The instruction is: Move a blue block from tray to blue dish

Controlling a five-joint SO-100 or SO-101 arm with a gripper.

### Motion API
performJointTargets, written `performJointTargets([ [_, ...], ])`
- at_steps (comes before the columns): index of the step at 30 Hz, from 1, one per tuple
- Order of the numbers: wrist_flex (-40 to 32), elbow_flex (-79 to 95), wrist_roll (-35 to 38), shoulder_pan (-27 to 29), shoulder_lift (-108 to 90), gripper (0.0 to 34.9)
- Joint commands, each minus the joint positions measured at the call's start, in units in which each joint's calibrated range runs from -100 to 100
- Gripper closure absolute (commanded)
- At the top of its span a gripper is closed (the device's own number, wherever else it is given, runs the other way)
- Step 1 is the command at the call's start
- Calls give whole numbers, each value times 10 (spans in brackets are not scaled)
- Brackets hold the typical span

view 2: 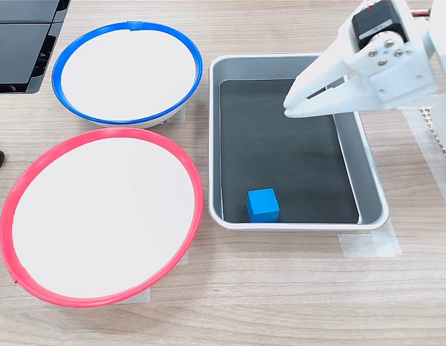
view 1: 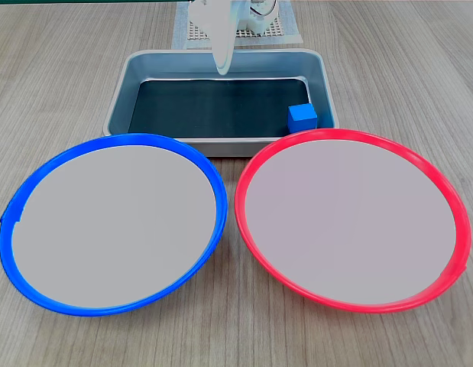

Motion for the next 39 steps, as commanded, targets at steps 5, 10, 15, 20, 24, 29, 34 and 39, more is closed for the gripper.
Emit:
performJointTargets([
  [5,1,0,1,-1,-3,346],
  [10,1,0,1,-1,-3,346],
  [15,1,0,1,-20,-1,346],
  [20,46,-158,16,-42,177,347],
  [24,113,-340,21,-57,391,347],
  [29,154,-482,24,-104,586,248],
  [34,144,-537,31,-157,697,116],
  [39,151,-575,30,-195,761,101],
])
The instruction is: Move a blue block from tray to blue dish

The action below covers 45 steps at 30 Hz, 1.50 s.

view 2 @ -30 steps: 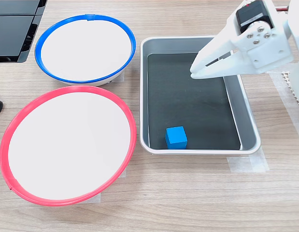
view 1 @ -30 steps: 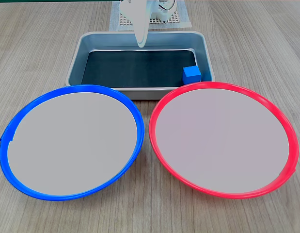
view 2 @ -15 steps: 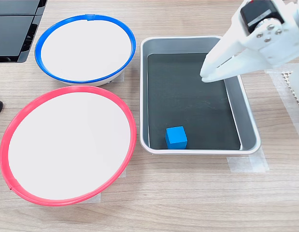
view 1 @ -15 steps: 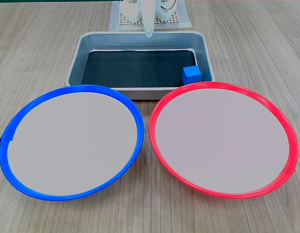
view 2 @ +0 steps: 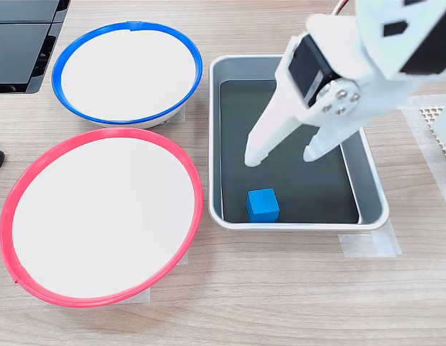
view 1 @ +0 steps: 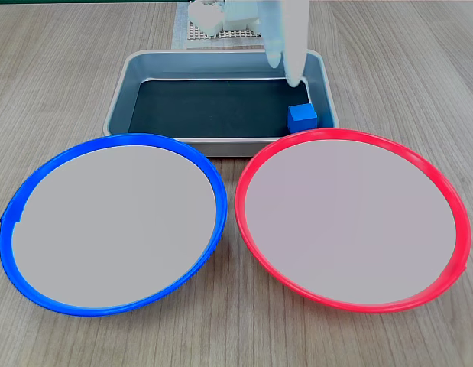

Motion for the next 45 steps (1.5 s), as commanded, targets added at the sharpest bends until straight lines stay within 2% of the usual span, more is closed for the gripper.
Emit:
performJointTargets([
  [1,0,-45,-1,-25,46,99],
  [6,-11,-65,-8,-43,100,112],
  [14,-46,-83,-13,-38,167,139],
  [20,-61,-95,-13,-34,208,189],
  [29,-55,-101,-6,-33,228,346],
  [31,-38,-99,0,-35,213,346],
  [34,47,-112,21,-31,157,347],
  [37,133,-148,51,16,81,347],
  [39,144,-185,61,68,54,347],
  [42,105,-237,68,147,58,347],
  [43,58,-252,73,181,74,347],
  [45,-16,-260,76,214,101,347],
])
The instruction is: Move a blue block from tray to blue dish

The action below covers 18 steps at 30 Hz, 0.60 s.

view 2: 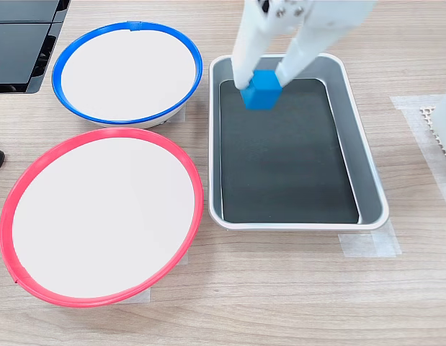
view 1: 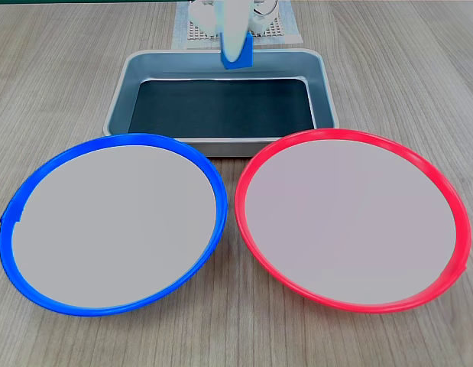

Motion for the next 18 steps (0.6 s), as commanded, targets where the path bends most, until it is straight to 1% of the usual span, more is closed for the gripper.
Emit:
performJointTargets([
  [1,-151,-45,12,83,35,347],
  [2,-211,-35,16,95,60,347],
  [3,-249,-25,21,101,75,346],
  [5,-362,6,35,114,120,346],
  [6,-431,23,46,119,149,323],
  [8,-480,29,55,122,176,287],
  [10,-531,31,62,123,203,206],
  [12,-588,46,70,123,214,106],
  [14,-607,51,72,123,211,72],
  [15,-618,56,72,123,203,61],
  [16,-643,70,68,122,184,67],
  [17,-670,89,57,120,158,101],
  [18,-681,98,48,119,143,129],
])
